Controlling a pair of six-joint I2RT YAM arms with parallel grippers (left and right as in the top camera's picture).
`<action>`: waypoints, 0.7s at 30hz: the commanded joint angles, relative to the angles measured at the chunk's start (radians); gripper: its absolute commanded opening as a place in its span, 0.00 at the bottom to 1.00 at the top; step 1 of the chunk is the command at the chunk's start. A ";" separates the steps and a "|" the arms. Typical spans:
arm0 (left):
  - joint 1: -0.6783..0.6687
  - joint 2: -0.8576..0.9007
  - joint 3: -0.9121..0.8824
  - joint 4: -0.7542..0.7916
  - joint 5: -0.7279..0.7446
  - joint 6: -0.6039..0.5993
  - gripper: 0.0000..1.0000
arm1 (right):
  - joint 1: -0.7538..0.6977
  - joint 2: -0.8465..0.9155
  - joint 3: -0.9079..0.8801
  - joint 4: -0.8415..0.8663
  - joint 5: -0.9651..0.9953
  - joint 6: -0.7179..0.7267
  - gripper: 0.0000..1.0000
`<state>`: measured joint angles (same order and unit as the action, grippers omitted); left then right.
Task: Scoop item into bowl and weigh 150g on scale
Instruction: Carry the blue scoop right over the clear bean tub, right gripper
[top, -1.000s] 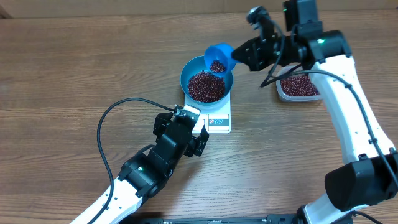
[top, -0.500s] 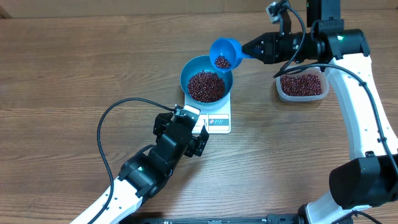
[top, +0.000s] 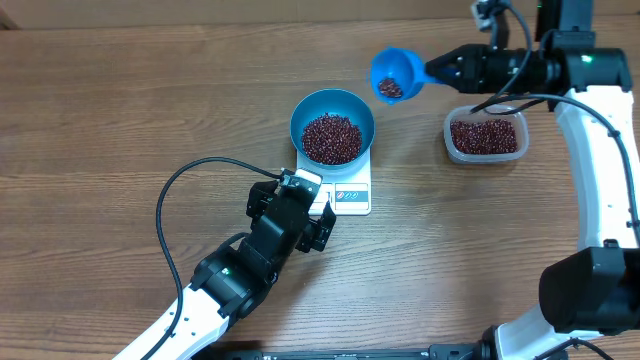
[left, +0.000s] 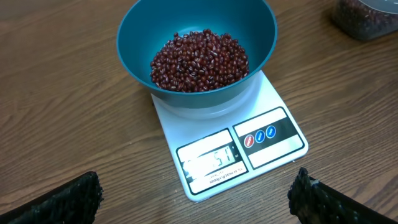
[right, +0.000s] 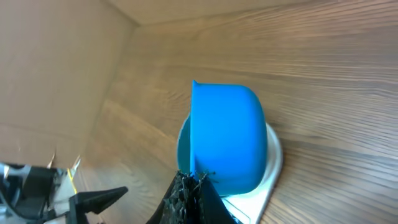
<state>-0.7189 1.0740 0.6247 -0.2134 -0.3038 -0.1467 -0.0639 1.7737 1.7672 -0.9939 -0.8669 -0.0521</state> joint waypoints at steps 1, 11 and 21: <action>0.006 0.006 -0.008 0.001 -0.018 0.019 0.99 | -0.053 -0.036 0.033 -0.017 0.013 0.003 0.04; 0.006 0.006 -0.008 0.001 -0.018 0.019 1.00 | -0.156 -0.036 0.033 -0.109 0.262 0.000 0.04; 0.006 0.006 -0.008 0.001 -0.018 0.019 0.99 | -0.172 -0.036 0.033 -0.116 0.458 -0.085 0.04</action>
<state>-0.7189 1.0740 0.6247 -0.2134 -0.3038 -0.1467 -0.2359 1.7737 1.7672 -1.1130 -0.5137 -0.0853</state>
